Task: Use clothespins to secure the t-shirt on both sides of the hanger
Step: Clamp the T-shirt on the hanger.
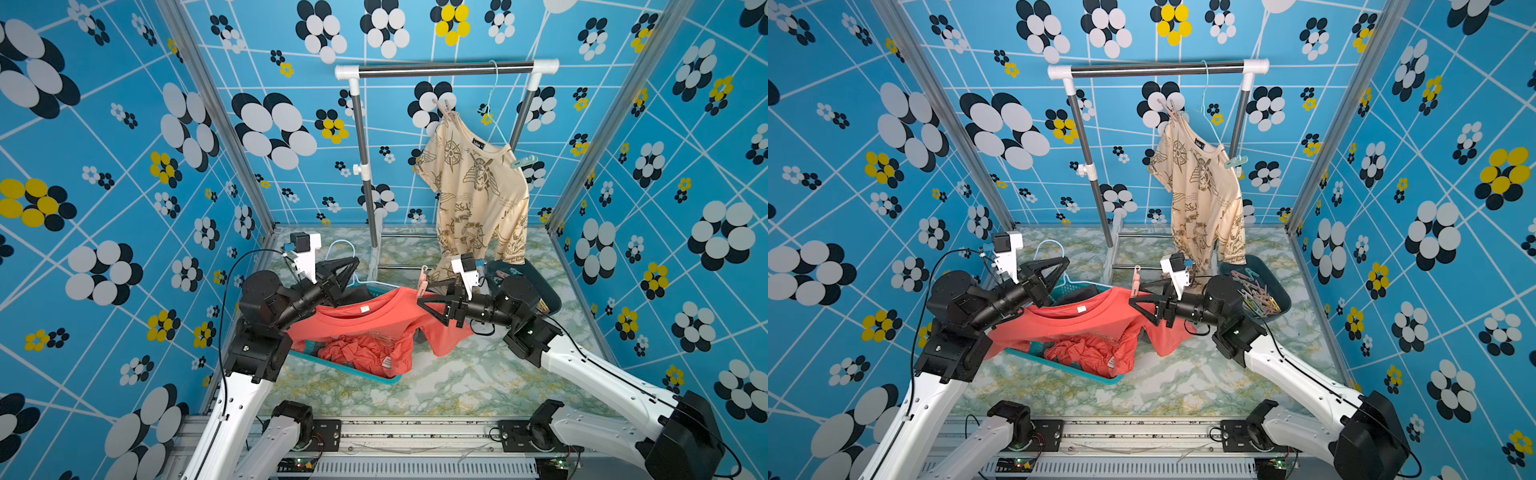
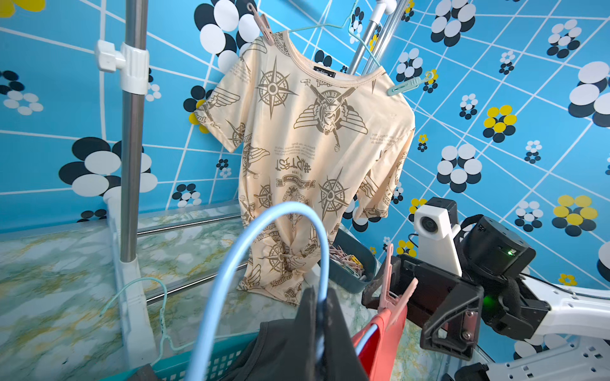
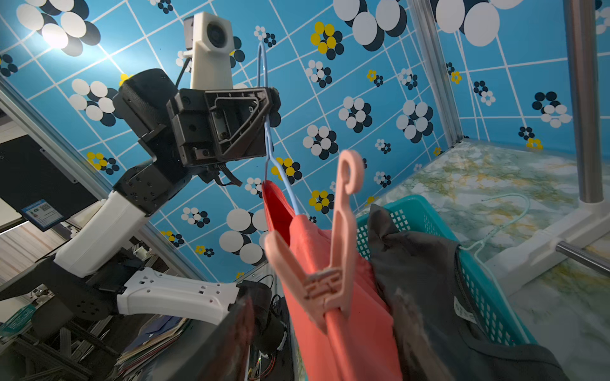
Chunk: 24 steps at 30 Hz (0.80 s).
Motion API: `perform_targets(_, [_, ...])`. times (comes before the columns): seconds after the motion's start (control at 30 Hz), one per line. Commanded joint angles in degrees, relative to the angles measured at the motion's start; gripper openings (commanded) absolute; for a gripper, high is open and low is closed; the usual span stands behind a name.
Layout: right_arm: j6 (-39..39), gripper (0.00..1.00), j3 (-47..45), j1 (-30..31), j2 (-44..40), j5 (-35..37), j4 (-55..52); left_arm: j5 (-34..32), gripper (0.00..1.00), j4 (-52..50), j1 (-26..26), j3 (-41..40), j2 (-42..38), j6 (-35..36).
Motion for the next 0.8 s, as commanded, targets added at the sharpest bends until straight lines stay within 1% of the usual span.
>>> perform_targets(0.0, [-1.4, 0.71, 2.6, -0.5, -1.3, 4.0, -4.7, -5.9, 0.0, 1.4, 0.7, -0.8, -2.1, 2.2])
perform_targets(0.2, [-3.1, 0.71, 2.2, -1.3, -4.0, 9.9, -9.1, -15.5, 0.0, 1.8, 1.5, -3.2, -4.6, 4.8])
perform_targets(0.27, [-3.6, 0.72, 1.9, -1.6, -5.2, 14.3, -11.6, -19.8, 0.0, 0.8, 1.5, -3.2, -4.9, 5.4])
perform_targets(0.37, [-5.3, 0.74, 2.9, -2.1, -6.9, 23.9, -19.0, -28.4, 0.0, -0.7, 1.4, -3.0, -5.4, 6.0])
perform_targets(0.47, [-6.2, 0.74, 3.0, -2.8, -7.9, 28.3, -23.6, -35.1, 0.0, -1.7, 1.5, -3.0, -5.8, 7.0])
perform_targets(0.57, [-7.1, 0.74, 2.7, -2.9, -8.7, 30.1, -26.5, -38.0, 0.0, -0.7, 1.5, -4.2, -6.4, 8.4])
perform_targets(0.77, [-7.2, 0.74, 2.2, -3.0, -9.2, 35.9, -33.1, -40.1, 0.0, 0.7, 1.5, -6.0, -6.9, 8.5])
